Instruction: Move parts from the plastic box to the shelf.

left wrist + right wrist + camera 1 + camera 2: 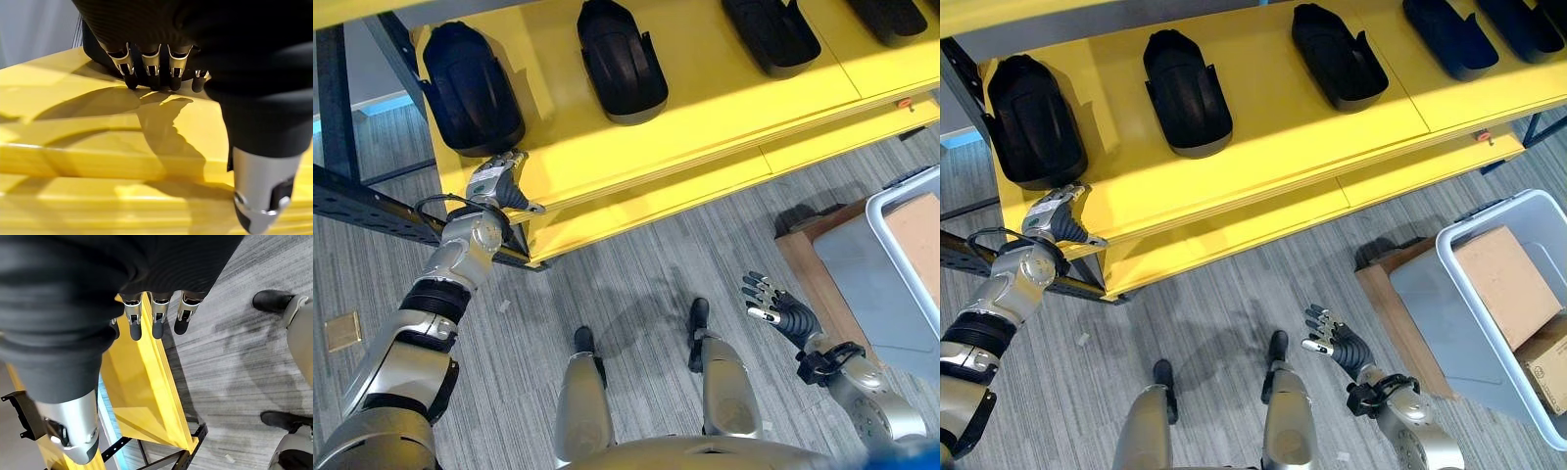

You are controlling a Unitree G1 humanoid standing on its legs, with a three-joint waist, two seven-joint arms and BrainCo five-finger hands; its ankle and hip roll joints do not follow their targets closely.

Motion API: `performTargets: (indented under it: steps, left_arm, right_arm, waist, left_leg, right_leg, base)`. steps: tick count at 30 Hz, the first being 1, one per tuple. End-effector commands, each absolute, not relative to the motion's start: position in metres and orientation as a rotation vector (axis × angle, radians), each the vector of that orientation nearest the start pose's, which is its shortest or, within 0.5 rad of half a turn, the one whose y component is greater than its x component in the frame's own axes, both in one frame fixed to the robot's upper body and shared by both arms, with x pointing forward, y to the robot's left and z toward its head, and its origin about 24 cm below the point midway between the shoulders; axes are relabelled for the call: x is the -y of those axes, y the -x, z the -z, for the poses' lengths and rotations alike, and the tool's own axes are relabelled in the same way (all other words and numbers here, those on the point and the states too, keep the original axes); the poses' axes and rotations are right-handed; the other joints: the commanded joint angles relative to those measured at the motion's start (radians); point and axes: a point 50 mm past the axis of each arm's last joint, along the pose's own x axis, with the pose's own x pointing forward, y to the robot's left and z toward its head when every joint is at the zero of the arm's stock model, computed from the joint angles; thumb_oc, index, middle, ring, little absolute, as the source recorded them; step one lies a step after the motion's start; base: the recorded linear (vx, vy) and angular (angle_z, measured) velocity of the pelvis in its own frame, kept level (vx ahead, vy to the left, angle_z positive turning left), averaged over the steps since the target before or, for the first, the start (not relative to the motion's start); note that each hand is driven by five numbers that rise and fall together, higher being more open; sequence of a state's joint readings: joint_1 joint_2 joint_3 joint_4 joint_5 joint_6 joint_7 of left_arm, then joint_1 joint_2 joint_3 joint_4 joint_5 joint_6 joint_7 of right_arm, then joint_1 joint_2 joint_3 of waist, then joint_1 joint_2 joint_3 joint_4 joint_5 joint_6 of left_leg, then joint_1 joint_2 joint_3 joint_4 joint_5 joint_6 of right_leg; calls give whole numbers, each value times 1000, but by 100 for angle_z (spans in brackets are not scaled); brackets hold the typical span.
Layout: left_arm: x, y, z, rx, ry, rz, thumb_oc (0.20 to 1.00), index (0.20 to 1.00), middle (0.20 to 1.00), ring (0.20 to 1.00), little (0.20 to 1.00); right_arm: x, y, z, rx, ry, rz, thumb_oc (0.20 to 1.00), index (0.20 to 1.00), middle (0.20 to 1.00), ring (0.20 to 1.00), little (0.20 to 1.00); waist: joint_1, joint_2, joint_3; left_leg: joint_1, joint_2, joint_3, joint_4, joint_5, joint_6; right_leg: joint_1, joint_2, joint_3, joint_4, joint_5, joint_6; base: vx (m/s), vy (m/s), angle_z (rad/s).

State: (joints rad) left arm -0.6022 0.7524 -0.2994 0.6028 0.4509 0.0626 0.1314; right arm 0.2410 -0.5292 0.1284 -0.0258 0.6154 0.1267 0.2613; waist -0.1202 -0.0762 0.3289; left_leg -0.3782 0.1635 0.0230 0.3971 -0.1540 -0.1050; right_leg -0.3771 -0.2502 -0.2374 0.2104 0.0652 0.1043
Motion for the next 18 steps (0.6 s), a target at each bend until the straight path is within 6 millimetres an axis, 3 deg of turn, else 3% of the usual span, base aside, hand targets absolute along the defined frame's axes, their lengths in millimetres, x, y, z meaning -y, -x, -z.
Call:
performTargets:
  steps: [1, 3, 6, 7, 8, 9, 12, 13, 18]
  left_arm:
    - [-302, -336, -116, -95, -1184, -228, 1000, 1000, 1000, 1000, 1000]
    - [-305, -327, -106, -109, -1085, -216, 1000, 1000, 1000, 1000, 1000]
    - [-281, -315, -66, -160, -854, -126, 1000, 1000, 1000, 1000, 1000]
    - [-264, -307, -49, -174, -691, -66, 1000, 1000, 1000, 1000, 1000]
    - [-264, -307, -49, -175, -691, -66, 1000, 1000, 1000, 1000, 1000]
    - [-244, -299, -36, -183, -561, 23, 1000, 1000, 1000, 1000, 1000]
    - [-225, -282, -16, -230, -365, 108, 1000, 1000, 1000, 1000, 1000]
    - [-219, -277, -12, -236, -322, 144, 1000, 1000, 1000, 1000, 1000]
    - [-213, -247, 9, -312, -106, 189, 1000, 1000, 1000, 1000, 1000]
  right_arm:
    - [214, -188, -16, -301, -161, -329, 1000, 1000, 1000, 1000, 1000]
    - [214, -189, -14, -301, -166, -317, 1000, 1000, 1000, 1000, 1000]
    - [210, -192, -14, -292, -181, -314, 1000, 1000, 1000, 1000, 1000]
    - [209, -195, -14, -286, -186, -308, 1000, 1000, 1000, 1000, 1000]
    - [209, -195, -14, -286, -186, -308, 1000, 1000, 1000, 1000, 1000]
    - [206, -197, -14, -277, -197, -309, 1000, 1000, 1000, 1000, 1000]
    - [204, -199, -17, -258, -210, -312, 1000, 1000, 1000, 1000, 1000]
    - [204, -199, -18, -254, -208, -312, 1000, 1000, 1000, 1000, 1000]
    - [201, -200, -20, -234, -205, -320, 1000, 1000, 1000, 1000, 1000]
  waist:
    - [15, -13, -43]
    - [20, -11, -40]
    - [29, -9, -37]
    - [33, -6, -37]
    - [33, -6, -37]
    - [37, -3, -35]
    - [43, 1, -32]
    - [43, 1, -29]
    - [53, 11, -31]
  left_leg:
    - [-21, -8, 26, -17, 58, 21]
    - [-17, -10, 24, -19, 60, 22]
    - [-10, -14, 22, -21, 60, 25]
    - [-6, -14, 20, -23, 60, 27]
    - [-6, -14, 20, -23, 60, 27]
    - [2, -15, 19, -26, 61, 28]
    - [17, -14, 17, -29, 62, 31]
    - [11, -18, 19, -37, 87, 38]
    - [44, -18, 12, -57, 94, 39]
  right_leg:
    - [61, -42, 37, 135, -123, 52]
    - [66, -41, 35, 133, -123, 52]
    - [73, -42, 33, 133, -123, 49]
    - [78, -42, 32, 134, -123, 48]
    - [78, -42, 32, 134, -123, 48]
    - [85, -42, 30, 132, -123, 47]
    - [103, -43, 28, 131, -123, 47]
    - [100, -47, 22, 121, -103, 40]
    - [131, -46, 14, 108, -104, 41]
  base:
    - [0, 0, 0]
    - [-2, 0, 3]
    - [0, 0, 0]
    - [0, 0, 0]
    - [-1, -19, 4]
    - [6, -16, 3]
    - [-21, -4, 1]
    - [-56, -9, 4]
    - [4, -18, 5]
